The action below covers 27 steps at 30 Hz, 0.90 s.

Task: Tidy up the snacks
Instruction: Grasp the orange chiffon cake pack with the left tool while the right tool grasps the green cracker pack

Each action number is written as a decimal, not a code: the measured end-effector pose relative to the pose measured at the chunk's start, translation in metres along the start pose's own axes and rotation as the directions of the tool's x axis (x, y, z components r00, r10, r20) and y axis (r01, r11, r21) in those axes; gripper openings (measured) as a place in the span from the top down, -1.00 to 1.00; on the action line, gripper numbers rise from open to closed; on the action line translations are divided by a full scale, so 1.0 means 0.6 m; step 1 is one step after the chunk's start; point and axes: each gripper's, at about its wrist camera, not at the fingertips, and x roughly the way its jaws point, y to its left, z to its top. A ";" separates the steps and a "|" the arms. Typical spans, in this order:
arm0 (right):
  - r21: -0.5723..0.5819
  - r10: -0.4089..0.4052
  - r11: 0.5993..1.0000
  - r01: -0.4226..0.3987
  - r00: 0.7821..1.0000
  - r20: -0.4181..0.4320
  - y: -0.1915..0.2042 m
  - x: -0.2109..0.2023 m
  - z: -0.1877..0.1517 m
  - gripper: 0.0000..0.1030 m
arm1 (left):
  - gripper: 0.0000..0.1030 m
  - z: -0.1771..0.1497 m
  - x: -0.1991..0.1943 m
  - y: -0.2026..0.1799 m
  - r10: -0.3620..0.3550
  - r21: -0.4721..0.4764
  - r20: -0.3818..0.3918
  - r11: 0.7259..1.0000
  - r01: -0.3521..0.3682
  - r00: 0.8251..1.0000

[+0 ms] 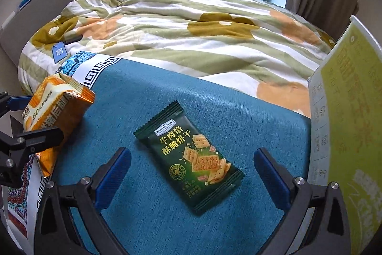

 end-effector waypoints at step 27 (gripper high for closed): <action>-0.153 0.077 0.986 -0.071 0.996 0.034 0.053 0.008 -0.009 0.05 | -0.15 -0.013 0.013 -0.005 0.014 0.027 -0.011 1.000 -0.013 1.000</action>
